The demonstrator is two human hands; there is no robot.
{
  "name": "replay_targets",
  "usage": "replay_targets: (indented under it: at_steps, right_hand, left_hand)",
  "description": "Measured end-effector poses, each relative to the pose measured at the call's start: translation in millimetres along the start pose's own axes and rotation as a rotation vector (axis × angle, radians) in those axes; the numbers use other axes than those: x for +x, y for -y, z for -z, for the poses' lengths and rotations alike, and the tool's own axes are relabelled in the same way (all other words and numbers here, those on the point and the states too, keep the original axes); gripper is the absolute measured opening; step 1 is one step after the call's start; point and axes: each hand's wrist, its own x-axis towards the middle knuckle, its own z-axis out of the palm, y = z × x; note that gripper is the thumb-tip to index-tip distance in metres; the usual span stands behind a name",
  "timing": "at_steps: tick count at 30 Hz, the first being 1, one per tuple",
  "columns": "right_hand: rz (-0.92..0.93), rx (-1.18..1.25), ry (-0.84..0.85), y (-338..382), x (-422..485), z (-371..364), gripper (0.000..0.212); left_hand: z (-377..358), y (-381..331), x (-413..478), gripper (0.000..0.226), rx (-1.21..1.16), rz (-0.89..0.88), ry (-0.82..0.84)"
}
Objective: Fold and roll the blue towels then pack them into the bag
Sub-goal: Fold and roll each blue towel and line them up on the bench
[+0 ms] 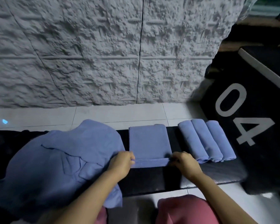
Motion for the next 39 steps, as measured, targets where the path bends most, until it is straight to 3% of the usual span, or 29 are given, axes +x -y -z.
replay_targets:
  at_steps: [4,8,12,16,18,21,24,31,35,39]
  right_hand:
    - [-0.119,0.323,-0.028,-7,3,-10,0.027]
    - [-0.109,0.275,-0.053,-7,8,-19,0.03]
    - [0.176,0.068,-0.259,-12,3,-27,0.025]
    - [0.467,-0.228,-0.355,-16,-3,-36,0.009]
    - [0.532,-0.263,-0.373,-18,-5,-38,0.005]
    - [0.56,-0.269,-0.386,-24,-11,-38,0.018]
    - [0.526,-0.241,-0.393,-27,-12,-41,0.024]
    - [0.405,-0.076,-0.408,-24,-11,-45,0.025]
    - [0.168,0.153,-0.339,-19,-10,-43,0.03]
    - [0.054,0.34,-0.301,-19,-7,-42,0.026]
  left_hand:
    - [0,2,5,0.013,-0.059,0.062,-0.015]
    - [-3,1,1,0.013,-0.014,0.023,-0.063]
    - [-2,0,1,0.01,0.161,-0.166,-0.203]
    - [-2,-3,3,0.012,0.375,-0.293,-0.126]
    - [-3,-3,3,0.014,0.452,-0.289,-0.102]
    - [-3,-3,0,0.028,0.51,-0.312,-0.072]
    - [-4,-3,-6,0.043,0.52,-0.303,-0.029]
    - [-5,6,-8,0.018,0.202,-0.229,-0.13]
    - [-3,0,-10,0.016,0.155,-0.124,-0.12]
    - [-6,-2,-7,0.015,0.151,-0.075,-0.089]
